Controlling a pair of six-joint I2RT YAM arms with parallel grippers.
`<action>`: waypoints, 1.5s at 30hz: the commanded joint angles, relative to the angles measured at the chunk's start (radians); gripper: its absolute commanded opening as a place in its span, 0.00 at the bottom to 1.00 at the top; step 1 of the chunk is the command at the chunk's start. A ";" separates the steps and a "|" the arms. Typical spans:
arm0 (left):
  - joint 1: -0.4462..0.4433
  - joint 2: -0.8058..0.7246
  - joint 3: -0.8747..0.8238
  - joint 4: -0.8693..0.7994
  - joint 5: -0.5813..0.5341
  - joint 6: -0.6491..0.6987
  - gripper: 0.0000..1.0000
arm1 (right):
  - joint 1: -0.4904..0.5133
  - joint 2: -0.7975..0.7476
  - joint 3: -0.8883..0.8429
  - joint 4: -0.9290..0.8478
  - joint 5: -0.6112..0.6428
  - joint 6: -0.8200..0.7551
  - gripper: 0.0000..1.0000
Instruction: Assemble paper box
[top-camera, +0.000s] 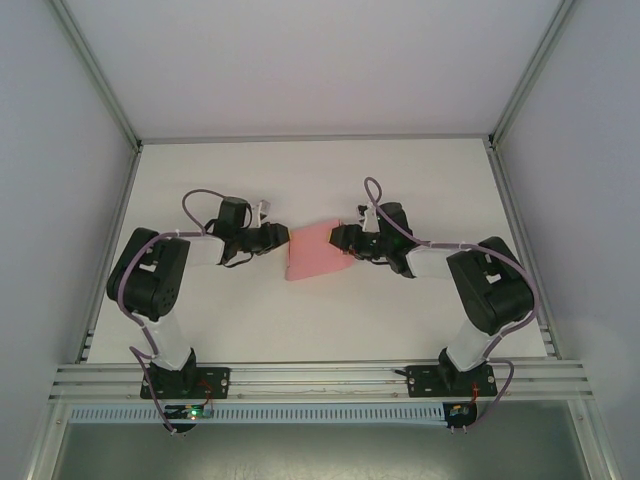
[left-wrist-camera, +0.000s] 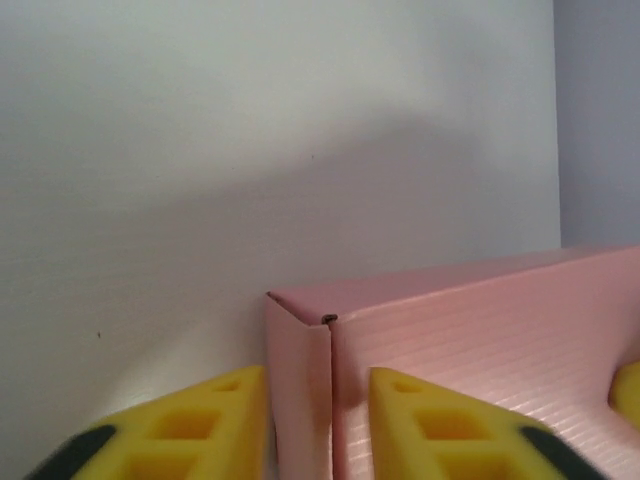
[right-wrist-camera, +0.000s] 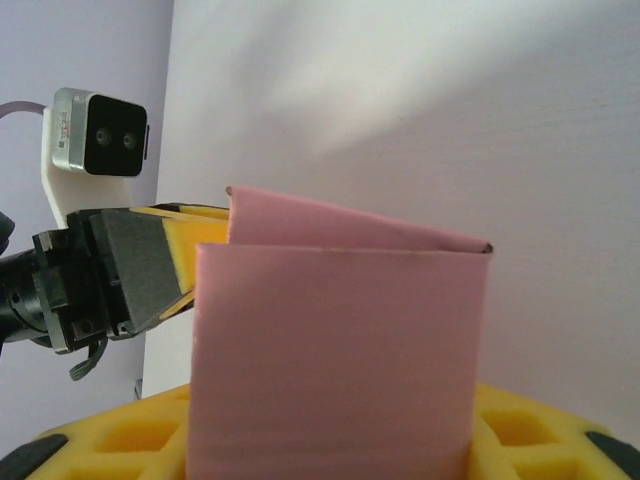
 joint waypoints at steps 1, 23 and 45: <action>0.005 -0.120 0.005 0.143 -0.027 0.078 0.65 | -0.003 -0.068 -0.003 -0.007 0.008 -0.002 0.45; -0.477 -0.470 0.185 -0.502 -0.465 1.436 1.00 | -0.205 -0.217 0.246 -0.673 -0.224 0.405 0.38; -0.516 -0.316 0.167 -0.267 -0.675 1.505 0.78 | -0.203 -0.284 0.222 -0.697 -0.261 0.499 0.36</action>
